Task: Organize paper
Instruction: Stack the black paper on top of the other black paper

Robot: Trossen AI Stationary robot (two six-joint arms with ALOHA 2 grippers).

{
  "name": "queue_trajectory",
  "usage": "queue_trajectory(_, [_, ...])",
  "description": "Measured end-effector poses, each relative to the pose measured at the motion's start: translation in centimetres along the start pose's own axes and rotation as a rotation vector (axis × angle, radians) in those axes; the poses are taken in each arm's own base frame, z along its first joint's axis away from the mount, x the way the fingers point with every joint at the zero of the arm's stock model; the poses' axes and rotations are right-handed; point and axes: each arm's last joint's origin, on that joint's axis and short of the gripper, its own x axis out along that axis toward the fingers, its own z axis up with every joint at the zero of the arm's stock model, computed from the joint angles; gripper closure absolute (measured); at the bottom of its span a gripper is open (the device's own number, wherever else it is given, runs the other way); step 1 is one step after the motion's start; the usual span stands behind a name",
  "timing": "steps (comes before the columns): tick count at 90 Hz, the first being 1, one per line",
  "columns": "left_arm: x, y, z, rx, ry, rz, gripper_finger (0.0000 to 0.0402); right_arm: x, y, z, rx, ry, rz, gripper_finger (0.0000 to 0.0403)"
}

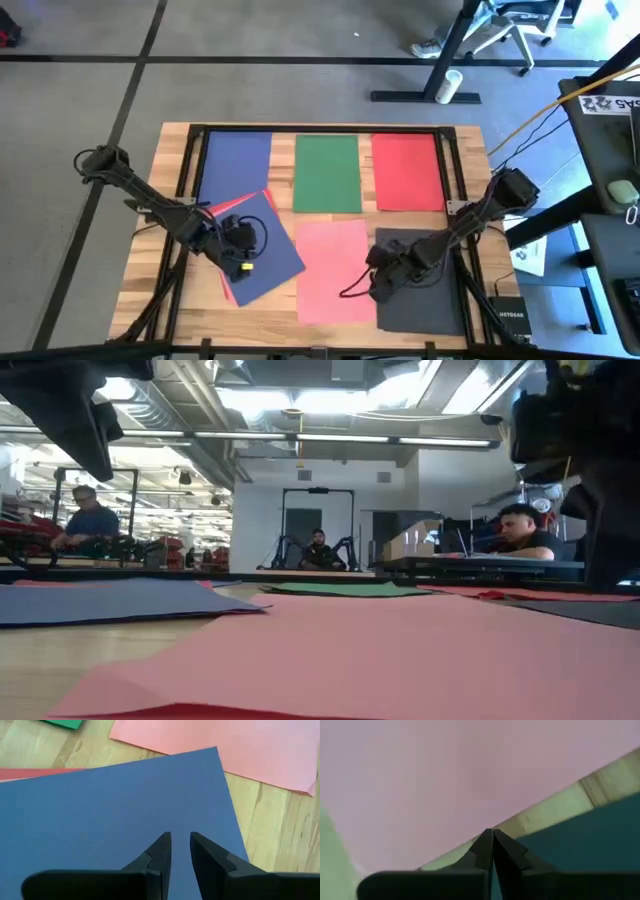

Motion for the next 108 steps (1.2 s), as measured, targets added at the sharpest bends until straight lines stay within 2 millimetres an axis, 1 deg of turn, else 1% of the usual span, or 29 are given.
queue_trajectory(14, [0.0, 0.0, 0.0, 0.000, 0.000, 0.000, 0.0346, 1.1, -0.4, 0.3, -0.063, 0.042, -0.018, 0.0403])
queue_trajectory(30, [0.0, 0.0, 0.0, 0.000, 0.000, 0.000, 0.0346, 1.3, -0.6, 0.7, -0.093, 0.083, 0.017, 0.0403])
queue_trajectory(56, [0.0, 0.0, 0.0, 0.000, 0.000, 0.000, 0.0346, 0.7, -0.2, 0.7, -0.118, 0.174, 0.040, 0.0403])
queue_trajectory(75, [0.0, 0.0, 0.0, 0.000, 0.000, 0.000, 0.0346, 0.2, 0.3, 1.1, -0.126, 0.188, 0.052, 0.0403])
queue_trajectory(92, [0.0, 0.0, 0.0, 0.000, 0.000, 0.000, 0.0346, -0.4, 1.1, 1.8, -0.154, 0.164, 0.077, 0.0403])
queue_trajectory(108, [0.0, 0.0, 0.0, 0.001, 0.001, 0.000, 0.0346, -0.2, 1.2, 1.8, -0.163, 0.163, 0.077, 0.0403])
